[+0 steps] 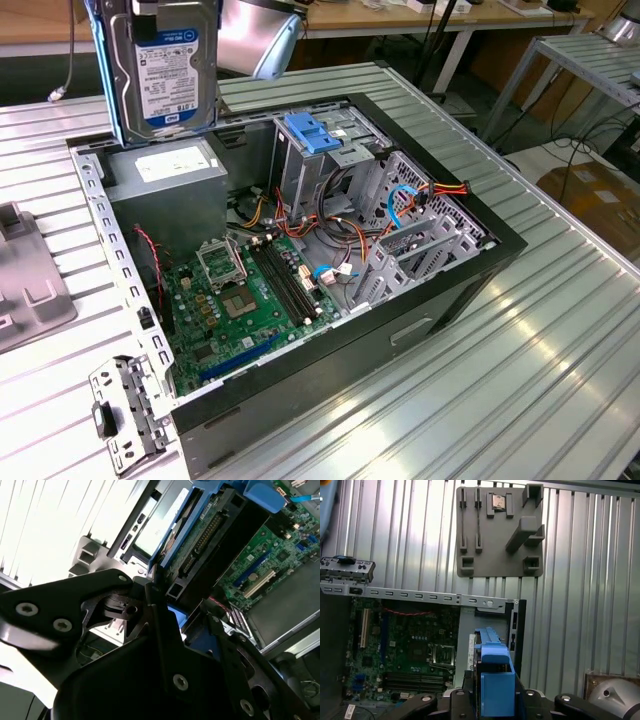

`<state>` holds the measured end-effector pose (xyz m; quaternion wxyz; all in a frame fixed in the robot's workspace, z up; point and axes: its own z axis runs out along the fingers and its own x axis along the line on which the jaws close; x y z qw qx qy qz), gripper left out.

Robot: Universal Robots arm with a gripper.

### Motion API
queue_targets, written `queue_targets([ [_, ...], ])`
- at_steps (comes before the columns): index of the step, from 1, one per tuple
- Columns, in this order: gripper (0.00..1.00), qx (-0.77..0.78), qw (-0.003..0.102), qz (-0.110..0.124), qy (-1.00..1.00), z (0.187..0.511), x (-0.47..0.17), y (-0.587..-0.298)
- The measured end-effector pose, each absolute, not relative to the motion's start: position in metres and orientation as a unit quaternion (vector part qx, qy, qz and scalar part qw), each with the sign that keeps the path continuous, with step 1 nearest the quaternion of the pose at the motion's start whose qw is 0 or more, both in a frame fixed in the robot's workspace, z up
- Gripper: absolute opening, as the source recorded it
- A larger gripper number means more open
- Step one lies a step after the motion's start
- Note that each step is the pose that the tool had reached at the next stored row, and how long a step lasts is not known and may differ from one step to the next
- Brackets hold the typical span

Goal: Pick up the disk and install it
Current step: 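Pick up the disk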

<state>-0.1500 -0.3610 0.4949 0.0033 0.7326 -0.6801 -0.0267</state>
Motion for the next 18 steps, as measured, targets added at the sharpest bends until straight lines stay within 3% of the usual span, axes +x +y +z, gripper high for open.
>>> queue_targets([
  [18, 0.37, 0.733, 0.003, -0.027, -0.68, 0.494, -0.143, -0.375],
])
